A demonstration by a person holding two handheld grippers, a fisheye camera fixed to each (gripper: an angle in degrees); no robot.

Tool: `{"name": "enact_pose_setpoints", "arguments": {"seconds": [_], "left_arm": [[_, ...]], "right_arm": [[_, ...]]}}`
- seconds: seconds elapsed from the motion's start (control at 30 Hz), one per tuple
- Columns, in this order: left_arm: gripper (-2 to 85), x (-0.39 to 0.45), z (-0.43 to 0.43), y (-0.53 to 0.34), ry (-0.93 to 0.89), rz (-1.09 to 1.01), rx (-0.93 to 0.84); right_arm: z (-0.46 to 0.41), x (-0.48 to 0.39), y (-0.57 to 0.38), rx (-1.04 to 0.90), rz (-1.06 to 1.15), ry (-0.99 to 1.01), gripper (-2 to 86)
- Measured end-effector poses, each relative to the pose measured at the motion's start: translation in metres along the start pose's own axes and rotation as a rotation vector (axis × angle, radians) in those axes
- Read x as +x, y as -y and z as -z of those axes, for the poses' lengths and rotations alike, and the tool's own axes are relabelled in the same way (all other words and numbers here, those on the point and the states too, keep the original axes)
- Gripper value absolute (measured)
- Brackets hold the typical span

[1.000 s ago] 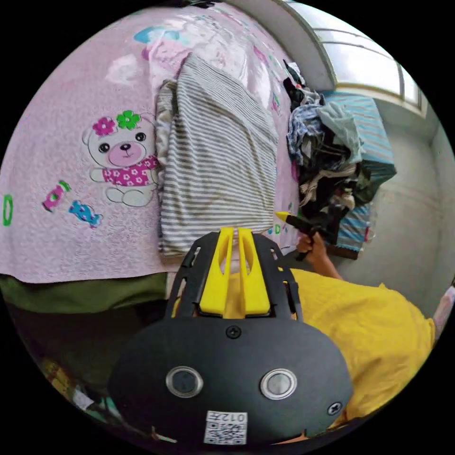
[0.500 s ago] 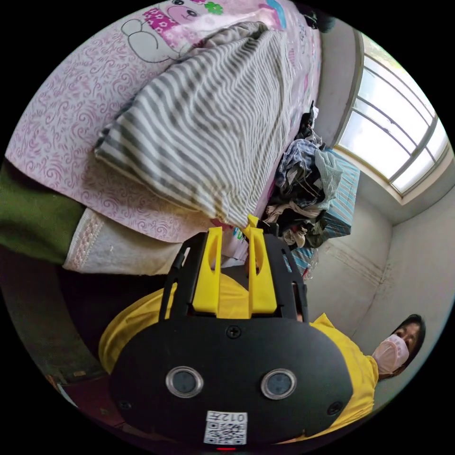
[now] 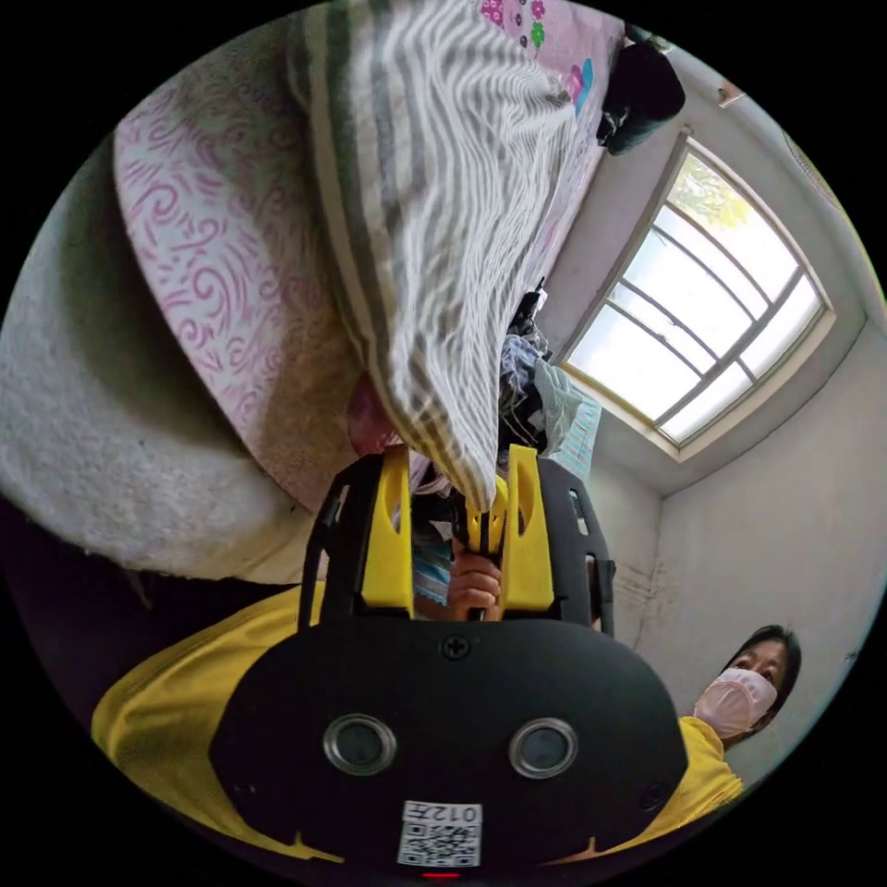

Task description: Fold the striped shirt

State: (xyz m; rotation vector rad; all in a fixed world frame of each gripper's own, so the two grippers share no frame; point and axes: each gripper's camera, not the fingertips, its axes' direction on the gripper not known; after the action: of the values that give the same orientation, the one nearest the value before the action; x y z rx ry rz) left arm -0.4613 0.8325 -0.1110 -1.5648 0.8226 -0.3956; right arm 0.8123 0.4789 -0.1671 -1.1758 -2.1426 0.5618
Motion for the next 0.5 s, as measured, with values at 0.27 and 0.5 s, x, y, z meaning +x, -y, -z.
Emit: {"name": "enact_pose_setpoints", "arguments": {"seconds": [0.27, 0.5], "left_arm": [[6.4, 0.048, 0.000, 0.010, 0.025, -0.075, 0.041], [6.4, 0.095, 0.015, 0.021, 0.013, -0.081, 0.016]], "right_arm": [[0.003, 0.003, 0.038, -0.049, 0.064, -0.077, 13.3], [-0.009, 0.033, 0.090, 0.008, 0.005, 0.140, 18.0]]}}
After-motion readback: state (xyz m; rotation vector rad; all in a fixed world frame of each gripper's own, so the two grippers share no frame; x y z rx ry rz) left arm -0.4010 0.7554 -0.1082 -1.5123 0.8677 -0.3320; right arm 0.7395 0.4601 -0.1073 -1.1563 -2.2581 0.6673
